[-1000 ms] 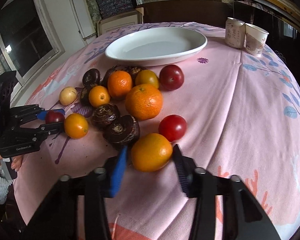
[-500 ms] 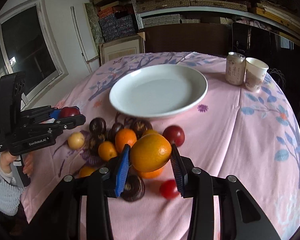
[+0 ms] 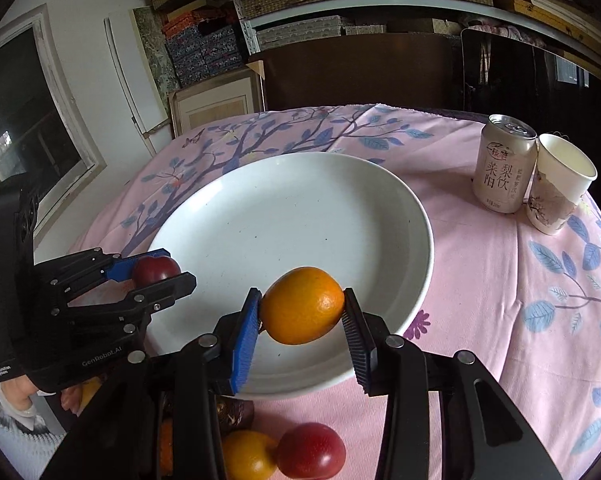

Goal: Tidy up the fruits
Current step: 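Lower the red apple onto the plate with the left tool while the right tool places the orange, then withdraw both open tools from the plate back toward the fruit pile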

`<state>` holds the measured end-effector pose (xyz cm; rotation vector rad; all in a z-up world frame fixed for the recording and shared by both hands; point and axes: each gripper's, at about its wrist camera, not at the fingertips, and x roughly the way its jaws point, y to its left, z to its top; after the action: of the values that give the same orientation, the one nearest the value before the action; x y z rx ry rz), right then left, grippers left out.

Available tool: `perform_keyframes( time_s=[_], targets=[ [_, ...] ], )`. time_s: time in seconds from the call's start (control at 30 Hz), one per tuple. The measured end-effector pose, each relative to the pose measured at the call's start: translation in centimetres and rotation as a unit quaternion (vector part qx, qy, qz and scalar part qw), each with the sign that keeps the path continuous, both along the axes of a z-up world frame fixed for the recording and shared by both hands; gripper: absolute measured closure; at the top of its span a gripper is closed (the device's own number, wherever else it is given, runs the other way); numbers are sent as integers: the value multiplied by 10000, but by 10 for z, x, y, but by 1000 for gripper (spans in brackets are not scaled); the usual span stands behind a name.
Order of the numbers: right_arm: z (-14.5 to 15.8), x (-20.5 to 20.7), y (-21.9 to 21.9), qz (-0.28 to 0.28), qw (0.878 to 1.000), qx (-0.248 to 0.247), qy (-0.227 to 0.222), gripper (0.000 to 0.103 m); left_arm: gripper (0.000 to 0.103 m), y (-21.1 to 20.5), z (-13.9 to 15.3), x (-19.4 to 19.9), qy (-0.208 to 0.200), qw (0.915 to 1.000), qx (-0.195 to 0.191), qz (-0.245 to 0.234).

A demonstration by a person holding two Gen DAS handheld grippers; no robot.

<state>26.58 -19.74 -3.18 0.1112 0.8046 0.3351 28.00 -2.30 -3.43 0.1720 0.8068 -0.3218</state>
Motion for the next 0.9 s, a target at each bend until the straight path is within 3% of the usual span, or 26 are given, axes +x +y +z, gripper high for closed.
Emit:
perform_keyframes(
  time_s=[0.1,0.27,0.43,0.9],
  targets=[
    [-2,-2,1,23,10000,-35,-27,45,29,-1,1,-3,-158,9998,78,38],
    [-3,-8,1,54,10000,4,-28,44,21,-5,5,-13,-470,9984,321,69],
    [-1,-17,4,81,9999,-43,-66,42,18,-7,14,-26,-879,9945,553,159],
    [19,-83,1,-146,9984,35,-549,32,8,0,54,-79,-1684,9828,638,410]
  ],
)
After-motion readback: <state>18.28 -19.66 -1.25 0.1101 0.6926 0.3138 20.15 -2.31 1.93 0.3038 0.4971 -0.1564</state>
